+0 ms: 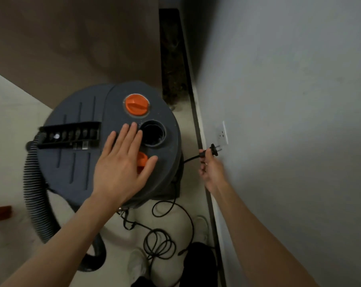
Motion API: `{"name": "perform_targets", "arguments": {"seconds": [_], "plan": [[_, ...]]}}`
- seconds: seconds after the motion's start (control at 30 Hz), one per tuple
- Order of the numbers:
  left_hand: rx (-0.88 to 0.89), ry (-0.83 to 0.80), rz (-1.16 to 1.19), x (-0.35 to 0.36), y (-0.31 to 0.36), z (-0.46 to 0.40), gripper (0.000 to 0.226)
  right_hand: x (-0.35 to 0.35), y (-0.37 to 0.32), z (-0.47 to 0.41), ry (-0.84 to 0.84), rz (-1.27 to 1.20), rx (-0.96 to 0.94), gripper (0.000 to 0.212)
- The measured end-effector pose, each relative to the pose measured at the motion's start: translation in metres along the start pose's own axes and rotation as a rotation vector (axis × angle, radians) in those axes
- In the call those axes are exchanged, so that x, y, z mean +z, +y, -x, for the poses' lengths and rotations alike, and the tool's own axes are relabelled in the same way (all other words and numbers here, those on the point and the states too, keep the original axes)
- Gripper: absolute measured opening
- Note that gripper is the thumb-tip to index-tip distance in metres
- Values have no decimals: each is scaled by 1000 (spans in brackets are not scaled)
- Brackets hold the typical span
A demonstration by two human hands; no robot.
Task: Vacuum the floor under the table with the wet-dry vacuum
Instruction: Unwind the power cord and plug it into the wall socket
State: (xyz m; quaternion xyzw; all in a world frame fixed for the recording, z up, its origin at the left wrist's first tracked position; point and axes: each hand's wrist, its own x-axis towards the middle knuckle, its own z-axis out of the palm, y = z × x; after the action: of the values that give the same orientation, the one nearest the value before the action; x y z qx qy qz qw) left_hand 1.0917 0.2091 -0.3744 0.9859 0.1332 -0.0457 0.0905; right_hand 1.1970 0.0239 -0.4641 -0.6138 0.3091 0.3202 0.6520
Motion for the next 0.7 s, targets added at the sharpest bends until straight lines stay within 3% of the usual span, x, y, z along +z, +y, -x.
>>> {"name": "perform_targets", "arguments": {"seconds": [0.23, 0.5, 0.63, 0.7], "plan": [[-85, 112, -30, 8, 5, -8, 63, 10, -6, -99, 5, -156, 86, 24], [-163, 121, -31, 8, 19, -20, 60, 11, -4, -116, -18, -250, 137, 17], [-48, 169, -26, 11, 52, -25, 53, 5, -3, -109, -46, -152, 109, 15], [55, 207, 70, 20, 79, -29, 60, -1, 1, -112, -62, -52, 95, 17]]}}
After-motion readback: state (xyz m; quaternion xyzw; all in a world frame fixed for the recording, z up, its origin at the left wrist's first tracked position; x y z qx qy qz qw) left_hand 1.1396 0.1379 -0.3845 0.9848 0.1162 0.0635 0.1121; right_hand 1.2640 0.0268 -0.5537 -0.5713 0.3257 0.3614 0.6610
